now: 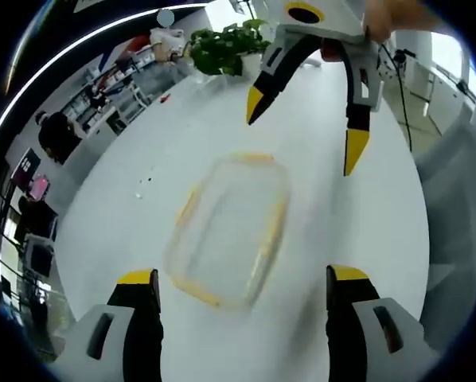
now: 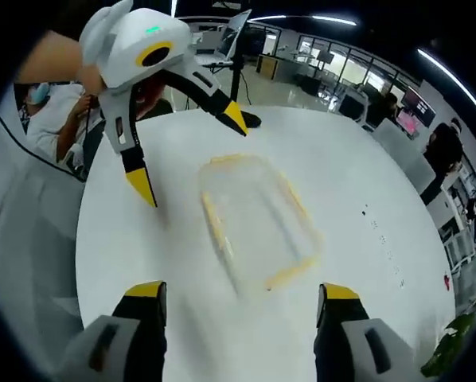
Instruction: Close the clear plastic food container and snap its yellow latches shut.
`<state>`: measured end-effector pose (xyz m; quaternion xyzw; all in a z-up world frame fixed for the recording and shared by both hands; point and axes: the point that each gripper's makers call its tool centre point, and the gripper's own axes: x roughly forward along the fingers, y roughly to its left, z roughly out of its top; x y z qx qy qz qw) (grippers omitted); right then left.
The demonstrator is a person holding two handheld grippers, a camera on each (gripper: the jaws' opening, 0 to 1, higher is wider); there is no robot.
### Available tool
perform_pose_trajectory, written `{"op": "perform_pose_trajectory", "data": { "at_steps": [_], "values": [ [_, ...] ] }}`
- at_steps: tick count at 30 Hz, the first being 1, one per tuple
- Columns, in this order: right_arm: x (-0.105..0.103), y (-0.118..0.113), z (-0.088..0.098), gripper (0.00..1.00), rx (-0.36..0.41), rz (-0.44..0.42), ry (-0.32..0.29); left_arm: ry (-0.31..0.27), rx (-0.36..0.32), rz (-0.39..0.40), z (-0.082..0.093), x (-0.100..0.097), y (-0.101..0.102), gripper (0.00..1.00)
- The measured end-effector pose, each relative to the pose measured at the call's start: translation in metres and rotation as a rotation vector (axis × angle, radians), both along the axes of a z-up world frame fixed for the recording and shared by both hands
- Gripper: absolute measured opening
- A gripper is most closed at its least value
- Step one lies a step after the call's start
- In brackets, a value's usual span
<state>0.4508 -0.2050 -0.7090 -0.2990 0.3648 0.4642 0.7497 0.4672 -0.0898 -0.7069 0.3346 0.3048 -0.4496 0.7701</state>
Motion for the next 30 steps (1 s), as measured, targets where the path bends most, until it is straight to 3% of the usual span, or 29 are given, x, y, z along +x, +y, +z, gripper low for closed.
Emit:
{"op": "perform_pose_trajectory", "data": {
  "at_steps": [16,30],
  "values": [
    [-0.026,0.000,0.009,0.76,0.093,-0.070,-0.016,0.004,-0.085,0.073,0.005,-0.022,0.005,0.83],
    [-0.051,-0.001,0.002,0.75,0.141,-0.124,-0.021,0.001,-0.143,0.171,-0.001,-0.042,0.023,0.83]
  ]
}}
